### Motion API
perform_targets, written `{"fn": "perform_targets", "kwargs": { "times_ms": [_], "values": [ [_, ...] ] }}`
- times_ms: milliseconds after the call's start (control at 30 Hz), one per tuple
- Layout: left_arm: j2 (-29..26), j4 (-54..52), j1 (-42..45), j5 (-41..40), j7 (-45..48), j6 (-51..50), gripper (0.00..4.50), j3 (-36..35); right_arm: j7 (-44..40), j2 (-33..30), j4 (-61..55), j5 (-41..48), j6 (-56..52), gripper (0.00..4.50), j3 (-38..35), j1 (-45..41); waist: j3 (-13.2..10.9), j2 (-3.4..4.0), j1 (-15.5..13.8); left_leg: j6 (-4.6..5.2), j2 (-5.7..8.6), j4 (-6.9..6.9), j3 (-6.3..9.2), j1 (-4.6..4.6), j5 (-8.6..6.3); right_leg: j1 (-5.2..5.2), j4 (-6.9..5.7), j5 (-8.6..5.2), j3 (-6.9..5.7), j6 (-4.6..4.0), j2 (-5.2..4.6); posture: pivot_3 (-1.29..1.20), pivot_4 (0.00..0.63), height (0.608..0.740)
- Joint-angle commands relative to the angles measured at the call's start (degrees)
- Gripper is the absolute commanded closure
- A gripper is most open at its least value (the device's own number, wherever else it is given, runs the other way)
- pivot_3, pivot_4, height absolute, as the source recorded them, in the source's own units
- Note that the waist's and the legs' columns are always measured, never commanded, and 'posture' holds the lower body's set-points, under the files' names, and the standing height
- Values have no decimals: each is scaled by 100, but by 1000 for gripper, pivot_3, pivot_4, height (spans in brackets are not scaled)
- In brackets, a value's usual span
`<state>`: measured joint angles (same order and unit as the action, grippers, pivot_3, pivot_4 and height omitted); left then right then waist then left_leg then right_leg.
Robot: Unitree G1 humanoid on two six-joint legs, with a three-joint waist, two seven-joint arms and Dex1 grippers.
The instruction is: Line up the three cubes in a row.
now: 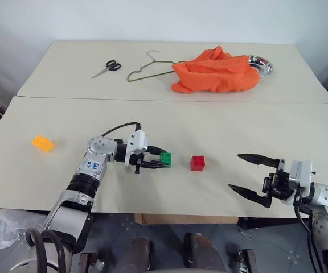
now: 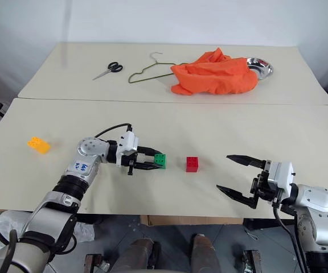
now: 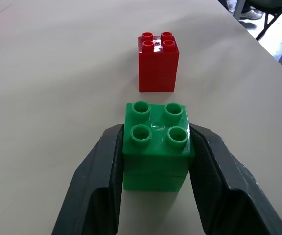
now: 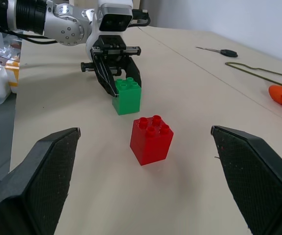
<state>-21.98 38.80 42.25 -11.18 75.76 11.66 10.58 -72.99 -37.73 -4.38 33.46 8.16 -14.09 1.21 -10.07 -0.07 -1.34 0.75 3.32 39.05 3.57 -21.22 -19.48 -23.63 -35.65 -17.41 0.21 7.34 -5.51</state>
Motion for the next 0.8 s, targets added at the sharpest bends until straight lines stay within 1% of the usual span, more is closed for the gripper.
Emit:
{"fn": "perform_targets", "kwargs": {
  "times_ms": [33,100,200,233,267,300,333,367,400,433,467,533,600,633,733,800],
  "values": [
    [-66,-62,48,-31,201,-181,2003,-45,-61,0,-220,235,-130,0,-41,-2,0,0,1,0,0,0,0,0,0,0,-1,0,0,0,0,0,150,740],
    [-121,-246,19,-105,287,-310,1410,-102,-177,-30,-229,224,-149,0,48,-42,0,0,-1,0,-1,0,0,-1,0,-1,-2,0,0,0,1,0,150,740],
    [-385,-783,-32,-332,164,-445,476,-456,-282,34,-171,213,-183,0,215,-258,-3,-6,22,0,-2,0,0,-3,0,-4,-12,0,3,0,0,0,150,740],
    [-576,-1140,-137,-503,154,-593,236,-650,-352,54,-137,212,-196,0,301,-355,-3,-6,29,0,-5,0,0,-3,0,-4,-18,0,2,0,0,0,150,740],
    [-846,-1622,-357,-700,126,-722,236,-921,-422,85,-96,230,-251,0,416,-496,-3,-5,46,-1,-5,0,0,-2,0,-6,-17,0,3,0,0,0,150,740],
    [-1249,-2211,-719,-923,-8,-1169,236,-1309,-568,25,-142,442,-689,0,601,-657,-4,-6,111,-1,-6,-1,0,-3,0,-7,-18,0,4,0,0,0,150,740],
    [-1535,-2645,-991,-1084,-130,-1518,236,-1572,-671,-26,-176,602,-1017,0,730,-769,-4,-6,193,-3,-10,-5,0,-3,0,-8,-20,0,10,0,0,0,150,740],
    [-1783,-2999,-1348,-1201,-347,-1792,236,-1909,-707,98,-94,578,-940,0,806,-972,-4,-5,230,-4,-16,-10,0,-2,-1,-9,-21,-1,18,-2,2,0,150,740],
    [-1925,-3239,-1578,-1279,-523,-1993,236,-2104,-732,188,-18,542,-838,0,827,-1108,-5,-4,258,-5,-19,-15,7,-1,-2,-8,-20,-4,23,-8,1,0,150,740],
    [-1984,-3504,-2022,-1468,-834,-2151,100,-2607,-792,295,47,438,-719,0,933,-1275,-6,-1,278,-8,-21,-15,10,-1,-3,-8,-19,-6,27,-12,0,0,150,740],
    [-2002,-3753,-2439,-1539,-1149,-2219,100,-3018,-829,390,88,386,-673,0,1008,-1404,-6,4,288,-8,-21,-16,15,-1,-3,-5,-18,-7,26,-13,-1,0,150,740],
    [-1858,-4370,-3299,-1711,-1739,-2386,100,-3804,-893,533,109,370,-745,0,1153,-1603,-6,5,270,-8,-20,-15,18,2,-3,0,-17,-7,27,-14,-4,0,150,740],
    [-1359,-5000,-4183,-1985,-2469,-2446,100,-4719,-1010,658,229,295,-667,0,1280,-1836,-7,4,239,-7,-19,-15,24,0,-5,3,-12,-8,23,-14,-6,0,150,740],
    [-1142,-5180,-4557,-1977,-2769,-2380,100,-5061,-1043,717,300,262,-623,0,1314,-1937,-7,3,226,-5,-18,-15,25,-3,-6,4,-4,-8,23,-14,-7,0,150,740],
    [-429,-5448,-5371,-1933,-3547,-2064,100,-5743,-1133,844,468,203,-507,0,1373,-2124,-9,-2,114,-3,-16,-10,26,-2,-14,7,14,-8,21,-15,-8,0,150,740],
    [258,-5485,-5862,-1920,-4177,-1802,100,-6184,-1175,917,517,150,-433,0,1428,-2180,-8,-2,66,-2,-12,-7,31,0,-14,14,19,-8,16,-16,-12,0,150,740]
  ]
}}
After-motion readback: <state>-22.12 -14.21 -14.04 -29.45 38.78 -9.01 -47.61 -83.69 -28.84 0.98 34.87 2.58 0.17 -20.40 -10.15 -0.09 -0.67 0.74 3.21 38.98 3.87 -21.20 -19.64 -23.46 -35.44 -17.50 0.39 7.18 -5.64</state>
